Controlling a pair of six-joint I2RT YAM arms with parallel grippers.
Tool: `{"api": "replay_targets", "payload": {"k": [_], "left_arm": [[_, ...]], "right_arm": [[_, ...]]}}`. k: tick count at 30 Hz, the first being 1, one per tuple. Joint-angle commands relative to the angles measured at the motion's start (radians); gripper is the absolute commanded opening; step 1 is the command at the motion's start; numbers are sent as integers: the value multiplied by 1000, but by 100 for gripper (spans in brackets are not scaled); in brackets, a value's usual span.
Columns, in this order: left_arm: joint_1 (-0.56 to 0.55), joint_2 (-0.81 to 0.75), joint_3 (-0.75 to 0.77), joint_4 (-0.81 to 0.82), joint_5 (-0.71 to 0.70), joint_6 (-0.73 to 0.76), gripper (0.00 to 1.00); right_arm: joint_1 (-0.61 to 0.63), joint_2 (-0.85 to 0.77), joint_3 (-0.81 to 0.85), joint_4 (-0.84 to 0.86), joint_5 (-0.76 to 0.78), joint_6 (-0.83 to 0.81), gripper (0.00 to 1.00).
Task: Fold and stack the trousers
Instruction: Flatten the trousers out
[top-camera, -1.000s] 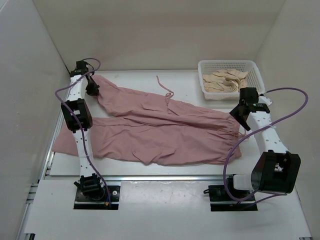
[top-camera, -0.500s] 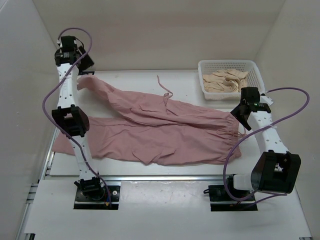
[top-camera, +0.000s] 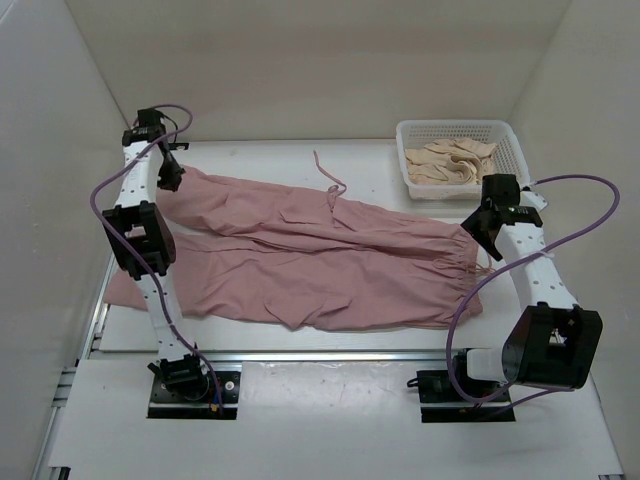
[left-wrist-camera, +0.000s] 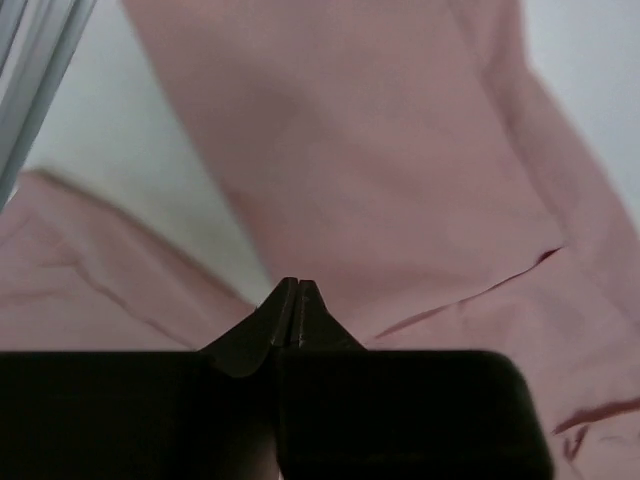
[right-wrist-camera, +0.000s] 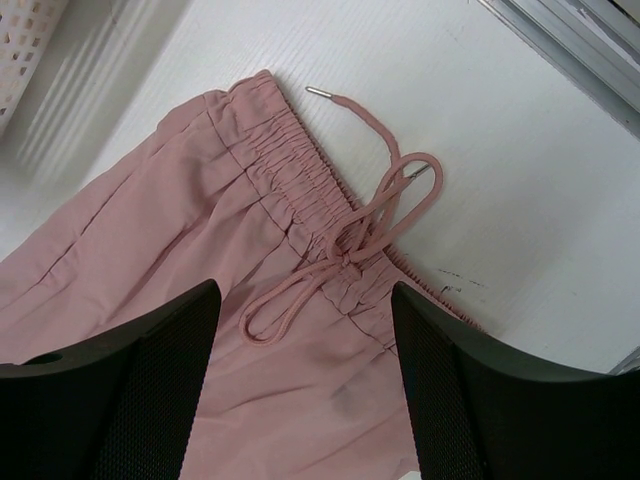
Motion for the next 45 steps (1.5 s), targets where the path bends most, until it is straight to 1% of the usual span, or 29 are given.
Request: {"api": "replay_targets", "payload": {"k": [1,2,4,5,6,7,8,9,10,11,12,13,15,19,22,23,25,26,29,30,31,34,35,36,38,40,42,44,45], "left_arm": [[16,-230,-93,9,-97,3,10],[29,-250,-170,28,-106,-6,10],[38,-301,-249,58,-107,-6,10],[50,-301,-281,74,-107,-15,13],[50,-301,-318,83,-87,-15,19],[64,-275,-329,83,-64,-15,35],[64,-260,-341,94,-39,-15,38],[93,-241,-351,94,23,-24,40],[102,-214,-367,120,50,-24,45],[102,-203,-380,137,76,-24,60],[118,-192,-380,152,115,-33,61],[118,-163,-380,161,131,-33,68],[118,-129,-354,161,154,-33,77],[118,-49,-277,161,206,-33,77],[118,6,-234,161,206,-33,71],[118,30,-222,161,206,-42,67],[107,40,-203,161,194,-43,64],[107,53,-194,161,194,-43,61],[107,76,-156,161,185,-43,46],[107,86,-145,161,185,-43,38],[107,99,-133,149,185,-43,11],[96,77,-94,112,249,-27,10],[84,52,-94,112,224,-27,10],[84,-10,-94,112,196,-27,10],[72,-63,-85,112,150,-27,10],[72,-86,-50,112,166,-27,10],[63,-69,11,112,197,-15,10],[52,-40,53,103,197,-15,10],[52,-20,98,82,206,-15,10]], "right_arm": [[-3,-29,5,-10,-12,-14,74],[-3,-29,-5,-1,-12,-14,74],[-3,-29,-6,9,-21,-14,74],[-3,-29,-15,9,-30,-14,74],[-3,-20,-15,9,-30,-14,74],[-3,-20,-15,9,-30,-14,74],[-3,-20,-15,18,-30,-14,74],[-3,-20,-15,18,-39,-14,74],[-3,-20,-24,18,-40,-14,74],[-3,-20,-24,18,-40,-14,74],[-3,-20,-24,18,-40,-14,74],[-3,-20,-24,18,-40,-14,74],[-3,-20,-24,18,-40,-14,74],[-3,-20,-35,27,-40,-14,74],[-3,-11,-35,36,-49,-14,74],[-3,0,-35,36,-58,-14,74],[-3,0,-35,36,-58,-24,74],[-3,0,-35,36,-58,-24,74],[-3,9,-35,36,-58,-33,74],[-3,9,-35,45,-58,-33,74],[-3,18,-35,46,-58,-33,74],[-3,29,-26,46,-58,-33,74],[-3,29,-26,46,-58,-33,74],[-3,29,-26,46,-58,-33,73],[-12,20,-26,46,-49,-42,73],[-12,20,-26,56,-49,-42,73],[-21,11,-35,65,-49,-42,73],[-21,2,-47,75,-62,-42,73],[-21,1,-47,75,-63,-42,73]]}}
